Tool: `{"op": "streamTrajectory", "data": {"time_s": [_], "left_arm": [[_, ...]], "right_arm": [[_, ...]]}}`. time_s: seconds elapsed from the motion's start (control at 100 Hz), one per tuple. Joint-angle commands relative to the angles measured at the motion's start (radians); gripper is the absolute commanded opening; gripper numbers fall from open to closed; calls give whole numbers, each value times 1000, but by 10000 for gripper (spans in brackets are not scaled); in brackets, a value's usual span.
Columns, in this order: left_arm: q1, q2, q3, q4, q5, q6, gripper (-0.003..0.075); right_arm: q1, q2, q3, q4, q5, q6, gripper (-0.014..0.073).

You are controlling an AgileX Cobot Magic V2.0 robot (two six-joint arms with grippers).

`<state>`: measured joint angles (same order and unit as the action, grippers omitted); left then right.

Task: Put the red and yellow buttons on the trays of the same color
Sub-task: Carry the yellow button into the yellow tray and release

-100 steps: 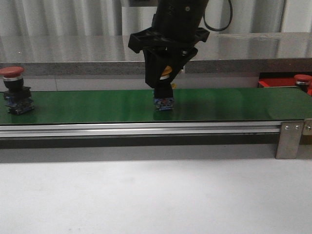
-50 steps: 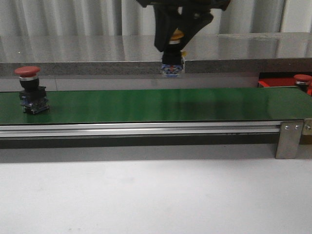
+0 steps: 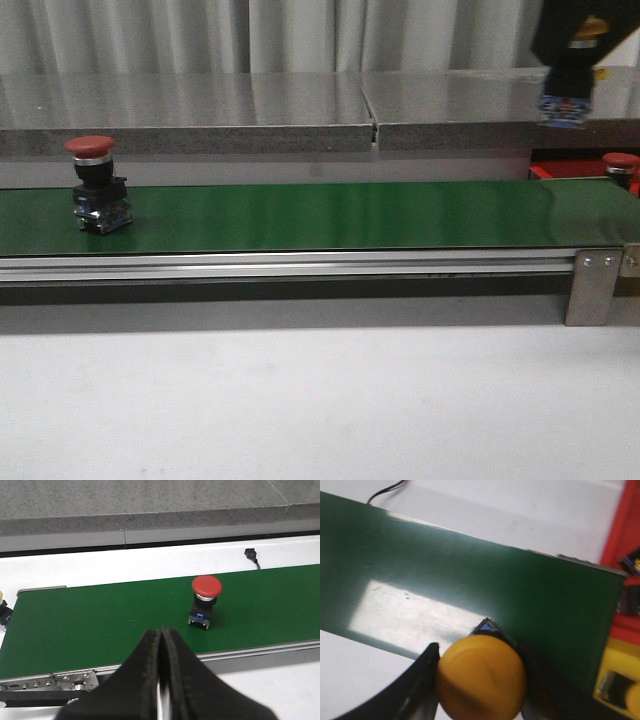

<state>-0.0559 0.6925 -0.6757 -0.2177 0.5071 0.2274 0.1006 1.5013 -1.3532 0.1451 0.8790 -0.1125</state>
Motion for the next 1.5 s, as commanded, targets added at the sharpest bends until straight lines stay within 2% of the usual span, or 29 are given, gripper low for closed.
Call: {"op": "streamTrajectory", "data": {"time_s": [0.0,0.37,0.58,0.73,1.09,1.26,1.33,1.37,1.49], "left_arm": [[-7,-1,-27,-9,-75,0,-19],[-7,-1,-27,-9,-75,0,-19],[-7,-1,-27,-9,-75,0,-19],[-7,-1,-27,-9,-75,0,-19],[-7,-1,-27,-9,-75,0,-19],[-7,-1,-27,-9,-75,0,-19],[-7,-1,-27,-9,-75,0,-19],[-7,-1,-27,-9,-75,0,-19],[-7,-1,-27,-9,-75,0,-19]], "right_arm": [[-87,-80,27,0,-73,16,89],[-432,-95,86,0,-108,31,89],[-558,-53,86,1,-136,41,89],[-596,27,86,2,-145,70,89],[-593,207,86,88,-267,71,91],[-588,265,86,99,-263,69,97],[-582,281,86,99,-267,62,143],[-578,288,86,100,-266,57,199],[-561,296,86,103,-257,52,469]]}}
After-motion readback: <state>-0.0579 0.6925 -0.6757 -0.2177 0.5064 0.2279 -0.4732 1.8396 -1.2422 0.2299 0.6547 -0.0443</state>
